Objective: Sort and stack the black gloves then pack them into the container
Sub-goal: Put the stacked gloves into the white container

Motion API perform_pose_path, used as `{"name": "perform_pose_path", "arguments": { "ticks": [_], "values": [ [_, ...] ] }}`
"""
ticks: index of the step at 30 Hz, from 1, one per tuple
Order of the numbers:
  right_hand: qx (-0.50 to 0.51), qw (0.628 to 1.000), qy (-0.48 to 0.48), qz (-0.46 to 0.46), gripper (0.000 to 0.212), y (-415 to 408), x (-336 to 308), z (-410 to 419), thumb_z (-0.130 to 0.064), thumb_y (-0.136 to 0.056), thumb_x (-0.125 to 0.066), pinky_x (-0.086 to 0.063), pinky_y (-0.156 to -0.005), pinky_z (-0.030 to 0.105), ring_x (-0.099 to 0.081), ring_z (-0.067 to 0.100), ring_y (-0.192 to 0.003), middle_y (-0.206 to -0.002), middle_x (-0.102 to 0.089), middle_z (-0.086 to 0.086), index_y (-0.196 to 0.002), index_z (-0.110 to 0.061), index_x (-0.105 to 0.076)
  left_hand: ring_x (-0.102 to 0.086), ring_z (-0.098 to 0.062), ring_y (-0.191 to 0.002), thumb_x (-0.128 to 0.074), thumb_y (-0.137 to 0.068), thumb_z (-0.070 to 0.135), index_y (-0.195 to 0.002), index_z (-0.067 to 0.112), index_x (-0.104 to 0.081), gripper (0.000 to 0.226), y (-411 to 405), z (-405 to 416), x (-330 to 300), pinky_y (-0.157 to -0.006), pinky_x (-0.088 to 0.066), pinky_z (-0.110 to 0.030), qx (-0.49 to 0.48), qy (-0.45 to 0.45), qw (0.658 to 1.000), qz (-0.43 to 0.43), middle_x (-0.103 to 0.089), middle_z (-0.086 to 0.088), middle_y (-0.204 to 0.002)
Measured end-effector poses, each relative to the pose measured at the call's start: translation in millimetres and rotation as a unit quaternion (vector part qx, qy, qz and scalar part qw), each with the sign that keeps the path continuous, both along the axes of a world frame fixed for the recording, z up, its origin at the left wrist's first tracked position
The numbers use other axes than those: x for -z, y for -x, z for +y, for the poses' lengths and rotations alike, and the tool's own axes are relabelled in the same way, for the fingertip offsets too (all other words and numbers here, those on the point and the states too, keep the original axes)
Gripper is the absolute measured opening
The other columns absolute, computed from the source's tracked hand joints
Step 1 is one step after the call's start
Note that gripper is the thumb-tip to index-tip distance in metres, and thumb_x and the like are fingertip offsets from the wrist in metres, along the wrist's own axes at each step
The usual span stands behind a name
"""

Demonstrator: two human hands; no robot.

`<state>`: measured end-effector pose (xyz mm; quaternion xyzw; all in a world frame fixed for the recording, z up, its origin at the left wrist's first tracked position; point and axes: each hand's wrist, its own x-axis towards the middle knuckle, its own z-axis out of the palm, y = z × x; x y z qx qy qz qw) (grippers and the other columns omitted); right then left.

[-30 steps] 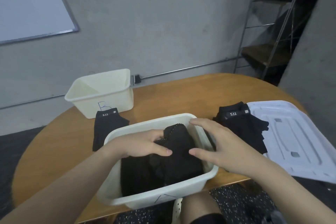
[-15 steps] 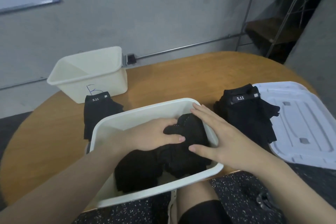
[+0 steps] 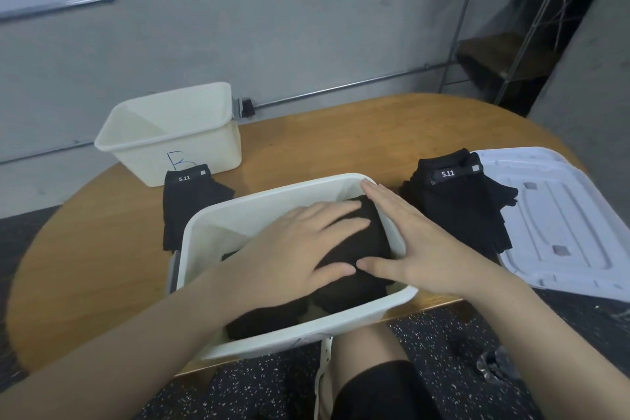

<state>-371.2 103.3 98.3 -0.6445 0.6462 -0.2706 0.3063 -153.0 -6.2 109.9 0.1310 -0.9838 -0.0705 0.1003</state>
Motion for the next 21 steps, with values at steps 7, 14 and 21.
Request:
{"name": "perform_pose_path", "arguments": {
  "ticks": [7,14,21],
  "values": [
    [-0.001,1.0,0.0,0.019,0.111,0,3,-3,-0.043,-0.082,-0.083,-0.007,-0.122,0.016,0.005,-0.02,-0.147,-0.166,-0.002,-0.032,-0.163,-0.041,-0.007,0.005,-0.008,-0.157,-0.04,-0.105,0.056,-0.164,0.03,-0.004,0.074,13,-2,19,-0.128,0.001,-0.029,-0.04,-0.065,0.981,-0.176,0.011,0.01,-0.169],
    [0.011,1.0,-0.001,0.017,0.105,-2,3,-4,-0.041,-0.085,-0.081,-0.005,-0.115,0.007,0.003,-0.022,-0.146,-0.163,-0.001,-0.038,-0.163,-0.042,-0.011,0.002,-0.011,-0.158,-0.037,-0.106,0.056,-0.164,0.03,-0.005,0.072,15,-3,19,-0.129,-0.003,-0.033,-0.053,-0.102,0.975,-0.193,0.007,0.007,-0.171],
    [0.118,0.992,0.013,-0.044,0.099,-5,5,9,-0.052,-0.087,-0.074,-0.022,-0.123,0.032,-0.013,-0.005,-0.152,-0.168,-0.001,-0.027,-0.163,-0.044,-0.011,0.016,-0.003,-0.155,-0.023,-0.105,0.062,-0.164,0.032,-0.015,0.066,-29,12,-15,-0.128,0.009,-0.033,-0.104,-0.067,0.985,-0.119,0.005,0.013,-0.17]
  ]
}}
